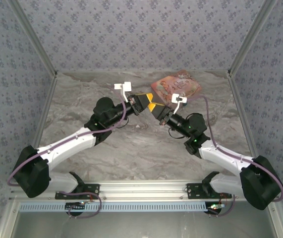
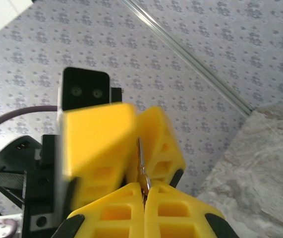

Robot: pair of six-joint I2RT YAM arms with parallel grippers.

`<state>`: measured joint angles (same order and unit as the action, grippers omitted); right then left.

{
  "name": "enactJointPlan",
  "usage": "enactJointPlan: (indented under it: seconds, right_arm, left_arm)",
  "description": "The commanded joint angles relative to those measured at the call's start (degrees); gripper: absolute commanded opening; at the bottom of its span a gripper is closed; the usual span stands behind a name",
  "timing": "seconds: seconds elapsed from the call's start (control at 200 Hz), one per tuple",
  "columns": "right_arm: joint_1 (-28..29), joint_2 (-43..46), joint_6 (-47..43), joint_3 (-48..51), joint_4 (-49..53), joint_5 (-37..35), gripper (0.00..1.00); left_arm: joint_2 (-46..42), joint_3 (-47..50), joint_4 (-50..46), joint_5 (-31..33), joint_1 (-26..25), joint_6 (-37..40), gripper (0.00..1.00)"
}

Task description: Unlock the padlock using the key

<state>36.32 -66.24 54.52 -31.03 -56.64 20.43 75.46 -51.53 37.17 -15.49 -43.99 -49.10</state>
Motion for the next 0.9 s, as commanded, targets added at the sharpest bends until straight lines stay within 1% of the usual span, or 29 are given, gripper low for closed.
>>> enactJointPlan:
  seconds: [0.0, 0.105, 0.17, 0.285, 0.35, 0.395, 0.545, 0.61, 0.66, 0.799, 0.824, 0.894]
  right_arm:
    - [0.27, 4.06, -5.42, 0.28, 10.67, -2.05, 0.0]
    - [0.79, 9.37, -11.91, -0.03, 24.57, -5.25, 0.0]
    - [1.39, 12.77, -16.77, -0.75, 34.92, -8.47, 0.0]
    - [2.35, 17.72, -23.23, -1.87, 51.34, -15.26, 0.0]
    - [2.48, 19.87, -24.74, -2.15, 58.82, -18.93, 0.0]
    - [2.46, 21.06, -25.17, -2.42, 63.86, -22.01, 0.0]
    - [2.45, 22.9, -21.87, -4.17, 78.75, -31.68, 0.0]
    - [2.36, 23.22, -20.1, -4.67, 83.39, -33.97, 0.0]
    - [2.33, 23.53, -19.5, -4.68, 84.74, -34.3, 0.0]
    - [2.44, 25.03, -18.92, -3.55, 85.65, -34.2, 0.0]
    - [2.46, 25.41, -17.4, -3.4, 85.71, -34.22, 0.0]
    - [2.5, 26.37, -16.67, -2.91, 85.76, -34.27, 0.0]
  left_arm:
    - [-2.38, -0.71, -2.5, 2.07, 0.28, 2.07, 0.38]
    - [-4.04, -1.33, -8.78, 3.98, 1.46, 3.58, 0.54]
    - [-4.36, -2.93, -15.8, 6.02, 2.17, 4.86, 0.64]
    - [-2.31, -6.63, -27.55, 8.86, 3.09, 6.82, 0.77]
    - [0.4, -8.34, -31.52, 9.31, 3.69, 6.63, 0.83]
    - [2.92, -9.75, -34.0, 9.29, 4.01, 6.04, 0.86]
    - [14.12, -17.69, -41.26, 7.93, 4.19, 4.33, 0.96]
    - [19.71, -21.93, -43.06, 6.24, 4.13, 3.3, 0.99]
    - [23.73, -25.18, -43.71, 5.13, 4.1, 2.65, 0.99]
    - [33.24, -31.83, -42.77, 3.38, 4.16, 0.55, 0.99]
    - [34.76, -33.03, -43.11, 3.28, 4.09, 0.12, 1.0]
    - [38.6, -36.36, -43.98, 2.54, 4.1, -0.84, 1.0]
